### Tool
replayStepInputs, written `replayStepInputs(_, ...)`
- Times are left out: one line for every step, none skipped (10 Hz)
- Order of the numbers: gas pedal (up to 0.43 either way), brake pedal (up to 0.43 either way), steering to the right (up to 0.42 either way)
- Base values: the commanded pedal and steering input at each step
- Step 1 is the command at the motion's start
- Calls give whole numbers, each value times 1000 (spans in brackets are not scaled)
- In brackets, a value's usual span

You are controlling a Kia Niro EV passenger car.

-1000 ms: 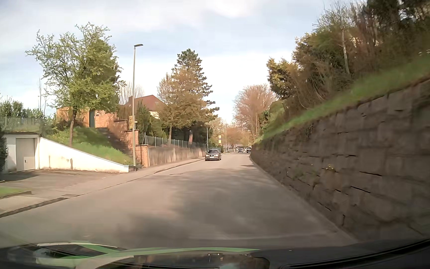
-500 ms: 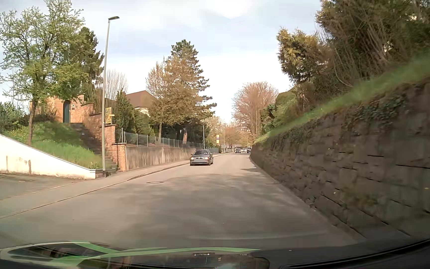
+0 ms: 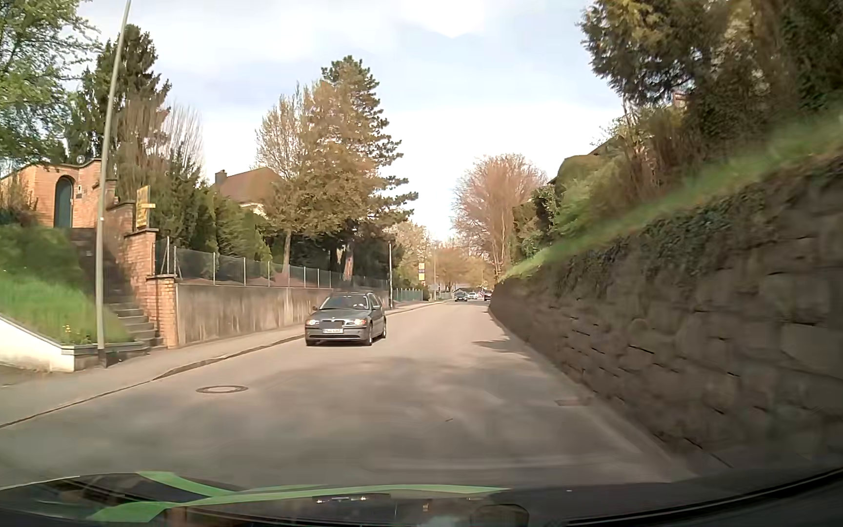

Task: Follow the waypoints while adhering to traffic rules and regulations

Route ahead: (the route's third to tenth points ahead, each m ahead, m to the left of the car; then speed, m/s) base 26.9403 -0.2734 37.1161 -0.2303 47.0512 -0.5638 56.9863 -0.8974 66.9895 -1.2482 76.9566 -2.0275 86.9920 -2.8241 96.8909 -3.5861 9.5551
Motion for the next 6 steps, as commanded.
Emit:
replayStepInputs(47,0,0)
replayStepInputs(47,0,0)
replayStepInputs(47,0,0)
replayStepInputs(47,0,0)
replayStepInputs(47,0,0)
replayStepInputs(47,0,0)
